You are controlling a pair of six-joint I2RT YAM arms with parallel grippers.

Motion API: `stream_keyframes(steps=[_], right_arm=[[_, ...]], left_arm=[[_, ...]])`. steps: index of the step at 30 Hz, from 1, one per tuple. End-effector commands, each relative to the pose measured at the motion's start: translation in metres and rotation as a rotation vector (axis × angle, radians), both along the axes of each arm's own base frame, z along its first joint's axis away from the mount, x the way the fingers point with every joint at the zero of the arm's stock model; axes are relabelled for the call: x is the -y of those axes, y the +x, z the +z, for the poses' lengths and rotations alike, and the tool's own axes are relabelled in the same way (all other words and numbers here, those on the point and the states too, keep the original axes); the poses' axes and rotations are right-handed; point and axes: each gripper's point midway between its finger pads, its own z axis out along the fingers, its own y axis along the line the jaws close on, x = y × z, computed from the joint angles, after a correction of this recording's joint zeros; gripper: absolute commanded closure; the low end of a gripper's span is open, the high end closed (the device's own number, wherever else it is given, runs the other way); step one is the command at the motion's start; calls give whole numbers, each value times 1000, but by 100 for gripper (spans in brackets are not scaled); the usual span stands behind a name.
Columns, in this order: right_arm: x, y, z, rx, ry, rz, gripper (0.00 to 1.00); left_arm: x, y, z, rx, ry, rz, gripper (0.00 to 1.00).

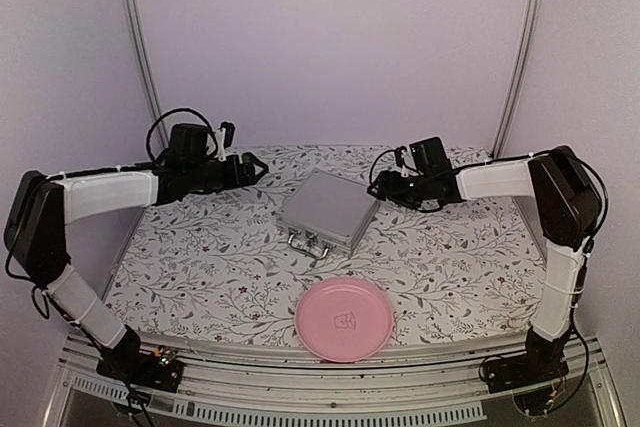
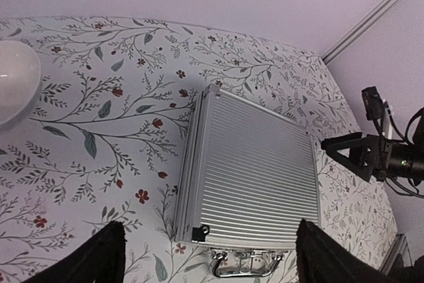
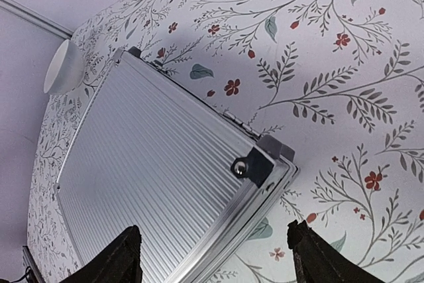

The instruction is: Pack up texas hold em set

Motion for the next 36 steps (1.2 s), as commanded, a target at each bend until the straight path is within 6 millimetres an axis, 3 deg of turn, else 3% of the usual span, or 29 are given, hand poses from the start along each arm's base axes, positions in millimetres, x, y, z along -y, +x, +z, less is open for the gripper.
stream_keyframes(steps=[1,7,13,17,26,27,28,36], right_arm=[[9,-20,18,8,12,-6,23],[13,-44,23,-14,47,-3,23],[13,-53,33,-2,58,6,23],[13,-57,40,9,65,7,23],[14,-65,39,0,66,10,23],[14,-66,39,0,66,12,23],[14,-67,38,-2,66,12,23],[17,-73,48,11,67,6,23]], left_arm=[[42,20,-4,-69,-124,-74,12],[64,34,-46,-182,-132,-98,12],[90,27,-79,-263,-95,-149,13],[93,22,-100,-298,-57,-142,13],[97,11,-114,-293,18,-136,13],[99,8,-130,-321,34,-139,13],[101,6,-133,-329,35,-145,13],[126,-17,-130,-342,21,-203,13]])
